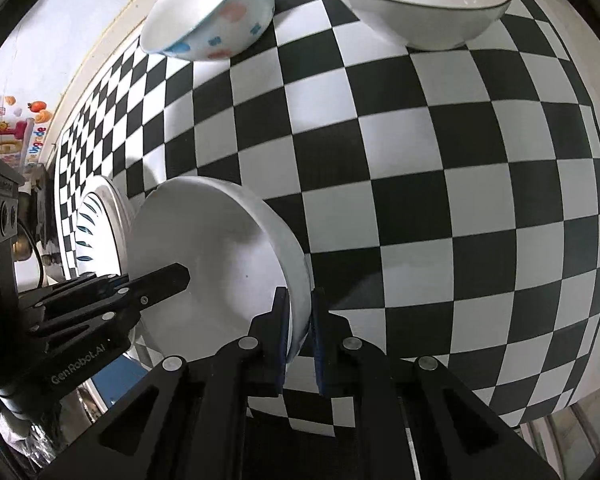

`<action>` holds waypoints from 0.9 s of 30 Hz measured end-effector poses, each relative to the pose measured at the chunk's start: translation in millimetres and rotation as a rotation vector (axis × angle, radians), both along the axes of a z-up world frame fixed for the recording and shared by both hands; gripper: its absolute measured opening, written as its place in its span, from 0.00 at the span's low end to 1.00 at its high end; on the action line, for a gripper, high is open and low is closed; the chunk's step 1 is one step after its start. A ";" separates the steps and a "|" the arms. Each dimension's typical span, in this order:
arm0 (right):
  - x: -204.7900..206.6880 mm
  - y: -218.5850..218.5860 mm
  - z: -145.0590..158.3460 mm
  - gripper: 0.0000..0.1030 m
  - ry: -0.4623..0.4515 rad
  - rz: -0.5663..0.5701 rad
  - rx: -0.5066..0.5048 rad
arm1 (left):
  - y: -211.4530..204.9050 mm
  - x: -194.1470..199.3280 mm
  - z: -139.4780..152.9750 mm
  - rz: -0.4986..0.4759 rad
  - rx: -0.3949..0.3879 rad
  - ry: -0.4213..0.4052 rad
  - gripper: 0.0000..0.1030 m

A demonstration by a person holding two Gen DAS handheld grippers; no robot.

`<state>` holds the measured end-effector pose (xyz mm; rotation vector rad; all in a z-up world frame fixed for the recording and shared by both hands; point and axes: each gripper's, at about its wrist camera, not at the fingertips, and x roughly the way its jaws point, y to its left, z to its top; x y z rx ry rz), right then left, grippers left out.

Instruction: Organize plates and bowls

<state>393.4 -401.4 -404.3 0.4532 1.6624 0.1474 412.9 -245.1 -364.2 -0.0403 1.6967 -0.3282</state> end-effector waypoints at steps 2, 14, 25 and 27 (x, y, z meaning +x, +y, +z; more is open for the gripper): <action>-1.0 1.2 -2.1 0.12 0.007 0.004 -0.007 | 0.3 -1.9 -3.3 0.000 0.002 0.009 0.09; 0.2 0.9 -5.1 0.12 0.025 0.028 -0.030 | -3.7 -7.6 -14.1 0.007 0.004 0.037 0.09; 7.4 -33.8 16.1 0.29 0.063 -0.018 0.011 | 22.9 -2.2 31.0 0.098 0.003 -0.003 0.17; 17.3 -43.7 38.8 0.31 0.008 -0.023 -0.017 | 29.9 4.3 52.8 0.125 0.001 -0.049 0.19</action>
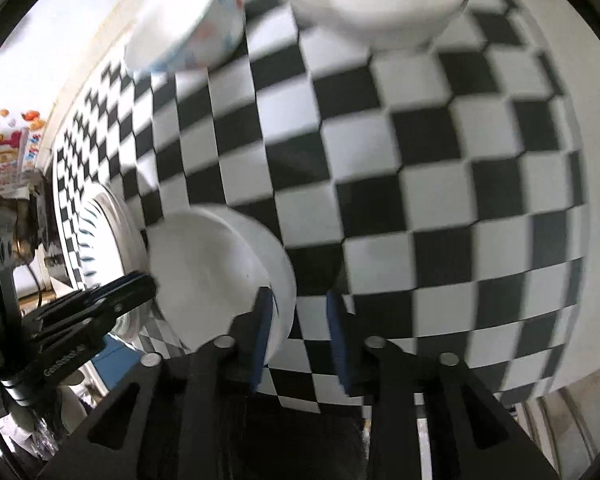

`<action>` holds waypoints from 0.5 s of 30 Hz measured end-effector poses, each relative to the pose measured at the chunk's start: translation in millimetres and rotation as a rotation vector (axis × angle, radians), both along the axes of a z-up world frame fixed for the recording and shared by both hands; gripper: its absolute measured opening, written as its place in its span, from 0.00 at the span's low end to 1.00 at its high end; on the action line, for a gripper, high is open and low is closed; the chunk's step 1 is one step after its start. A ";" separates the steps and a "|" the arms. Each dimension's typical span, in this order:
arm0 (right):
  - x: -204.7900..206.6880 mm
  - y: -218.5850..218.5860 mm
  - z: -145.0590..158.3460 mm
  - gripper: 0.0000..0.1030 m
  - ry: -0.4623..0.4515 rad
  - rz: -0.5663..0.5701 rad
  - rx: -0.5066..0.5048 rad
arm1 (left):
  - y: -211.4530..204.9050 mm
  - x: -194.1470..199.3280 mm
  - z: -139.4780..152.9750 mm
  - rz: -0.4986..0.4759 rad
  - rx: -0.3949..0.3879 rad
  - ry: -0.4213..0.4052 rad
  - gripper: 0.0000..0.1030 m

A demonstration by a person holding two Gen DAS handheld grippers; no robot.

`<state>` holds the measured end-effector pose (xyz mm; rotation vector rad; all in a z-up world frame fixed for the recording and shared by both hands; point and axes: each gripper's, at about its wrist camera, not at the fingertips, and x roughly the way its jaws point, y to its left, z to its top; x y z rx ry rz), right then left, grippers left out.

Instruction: Organize plates and bowls

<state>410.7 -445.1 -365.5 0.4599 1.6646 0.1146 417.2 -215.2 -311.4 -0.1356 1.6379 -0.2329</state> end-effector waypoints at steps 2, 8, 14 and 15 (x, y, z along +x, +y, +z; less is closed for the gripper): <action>18.7 -9.2 28.1 0.36 -0.074 0.004 -0.021 | 3.9 11.6 16.6 0.022 -0.031 -0.024 0.21; 102.5 -22.0 64.8 0.43 -0.242 0.006 -0.023 | 0.2 85.8 30.3 0.060 -0.085 -0.092 0.25; 188.4 -13.9 27.4 0.43 -0.186 0.028 0.048 | -3.9 158.4 -11.5 0.105 -0.105 0.003 0.25; 197.5 -11.9 19.1 0.43 -0.167 0.032 0.054 | -2.8 167.0 -18.0 0.110 -0.113 0.018 0.25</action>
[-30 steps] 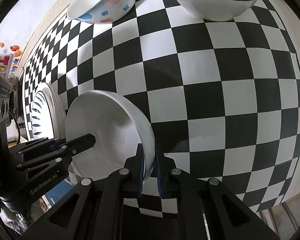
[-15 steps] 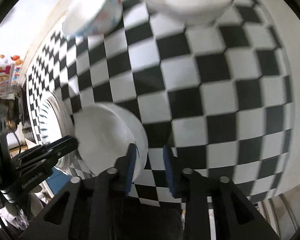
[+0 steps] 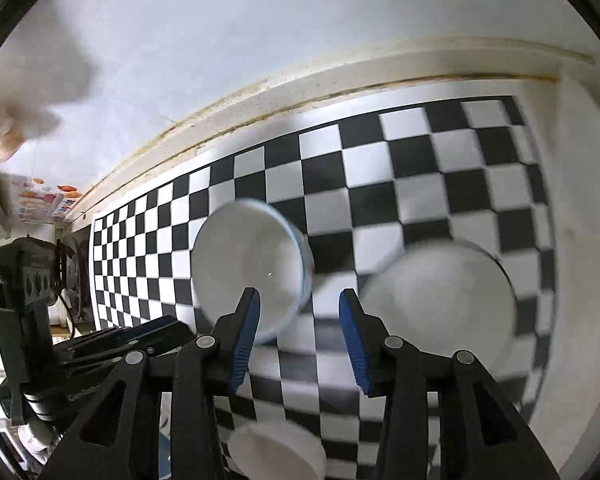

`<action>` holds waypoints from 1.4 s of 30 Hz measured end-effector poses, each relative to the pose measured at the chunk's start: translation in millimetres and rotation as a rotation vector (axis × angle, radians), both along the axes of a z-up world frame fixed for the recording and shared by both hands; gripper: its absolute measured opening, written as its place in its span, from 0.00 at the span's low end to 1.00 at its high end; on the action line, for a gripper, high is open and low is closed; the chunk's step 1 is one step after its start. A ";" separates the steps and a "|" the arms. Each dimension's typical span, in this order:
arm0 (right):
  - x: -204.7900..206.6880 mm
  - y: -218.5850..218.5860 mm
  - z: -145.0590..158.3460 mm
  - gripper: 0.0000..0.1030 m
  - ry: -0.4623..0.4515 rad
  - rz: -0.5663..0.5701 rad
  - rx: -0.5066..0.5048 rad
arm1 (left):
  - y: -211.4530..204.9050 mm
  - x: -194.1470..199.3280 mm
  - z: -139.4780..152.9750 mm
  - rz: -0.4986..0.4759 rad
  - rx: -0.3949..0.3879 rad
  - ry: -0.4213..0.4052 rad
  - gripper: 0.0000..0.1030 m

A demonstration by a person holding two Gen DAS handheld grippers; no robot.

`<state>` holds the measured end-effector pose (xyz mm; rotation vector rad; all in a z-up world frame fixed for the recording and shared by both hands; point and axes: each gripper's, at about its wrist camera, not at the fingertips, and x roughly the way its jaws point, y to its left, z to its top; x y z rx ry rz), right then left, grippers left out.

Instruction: Organize plates and bowls

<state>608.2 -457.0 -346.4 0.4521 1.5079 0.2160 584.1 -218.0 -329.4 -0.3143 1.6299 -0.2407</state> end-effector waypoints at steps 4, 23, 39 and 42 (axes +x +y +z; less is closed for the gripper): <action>26.4 5.3 -37.2 0.42 0.075 0.018 0.006 | -4.8 19.2 -26.6 -0.006 0.003 0.059 0.24; 3.2 23.8 -24.2 0.12 0.084 0.053 -0.052 | -24.4 -2.3 -2.1 -0.104 0.117 -0.060 0.13; -107.4 33.4 61.1 0.12 -0.019 0.062 -0.025 | -18.1 -96.6 77.9 -0.236 0.102 -0.159 0.13; -130.3 33.9 68.8 0.12 -0.020 0.066 -0.026 | -18.6 -109.9 81.6 -0.256 0.096 -0.159 0.13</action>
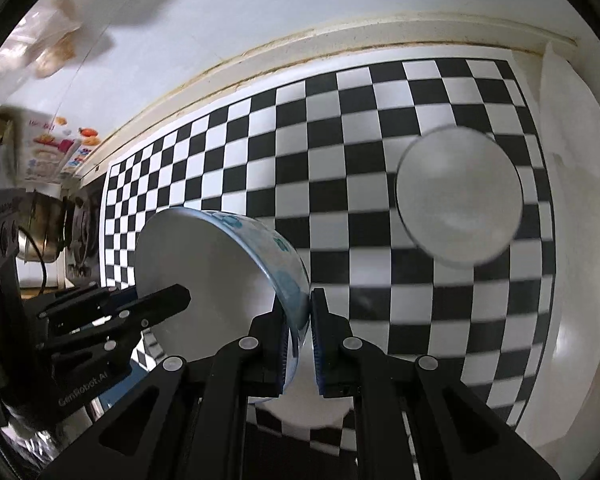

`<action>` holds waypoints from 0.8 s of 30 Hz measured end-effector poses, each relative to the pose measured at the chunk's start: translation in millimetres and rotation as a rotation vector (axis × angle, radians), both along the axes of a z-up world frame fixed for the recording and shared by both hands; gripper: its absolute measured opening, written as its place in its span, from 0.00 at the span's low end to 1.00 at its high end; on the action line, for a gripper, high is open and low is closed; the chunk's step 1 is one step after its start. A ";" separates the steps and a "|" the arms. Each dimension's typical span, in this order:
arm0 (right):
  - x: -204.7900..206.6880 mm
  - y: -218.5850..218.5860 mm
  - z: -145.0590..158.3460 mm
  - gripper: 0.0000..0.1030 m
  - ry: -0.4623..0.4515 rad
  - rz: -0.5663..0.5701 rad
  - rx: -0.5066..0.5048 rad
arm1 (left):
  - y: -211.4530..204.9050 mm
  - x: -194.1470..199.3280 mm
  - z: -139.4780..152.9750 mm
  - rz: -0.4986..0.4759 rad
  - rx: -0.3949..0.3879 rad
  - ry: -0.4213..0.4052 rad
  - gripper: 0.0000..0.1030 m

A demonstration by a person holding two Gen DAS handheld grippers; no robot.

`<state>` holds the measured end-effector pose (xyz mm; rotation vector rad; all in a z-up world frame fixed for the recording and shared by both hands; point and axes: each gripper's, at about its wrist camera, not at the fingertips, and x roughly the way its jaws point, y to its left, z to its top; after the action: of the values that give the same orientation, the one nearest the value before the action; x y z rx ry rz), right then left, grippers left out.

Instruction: Organize plates and bowls

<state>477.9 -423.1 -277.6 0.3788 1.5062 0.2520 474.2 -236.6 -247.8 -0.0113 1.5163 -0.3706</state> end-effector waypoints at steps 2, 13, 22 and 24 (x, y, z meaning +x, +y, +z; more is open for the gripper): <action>-17.0 0.6 1.8 0.12 0.008 -0.001 0.002 | 1.4 -11.2 1.5 -0.013 -0.001 0.006 0.13; -73.9 -6.0 -37.9 0.13 0.105 -0.042 0.020 | -7.9 -49.8 -36.5 -0.053 0.019 0.103 0.13; -90.1 -8.0 -71.6 0.13 0.177 -0.047 0.022 | -18.1 -62.1 -65.8 -0.088 0.070 0.153 0.13; -91.5 -8.2 -76.6 0.12 0.190 -0.048 0.020 | -20.5 -63.1 -70.4 -0.095 0.082 0.159 0.13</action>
<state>386.4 -431.3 -354.3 0.4651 1.6793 0.1974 411.1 -257.2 -318.1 0.0986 1.6920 -0.3904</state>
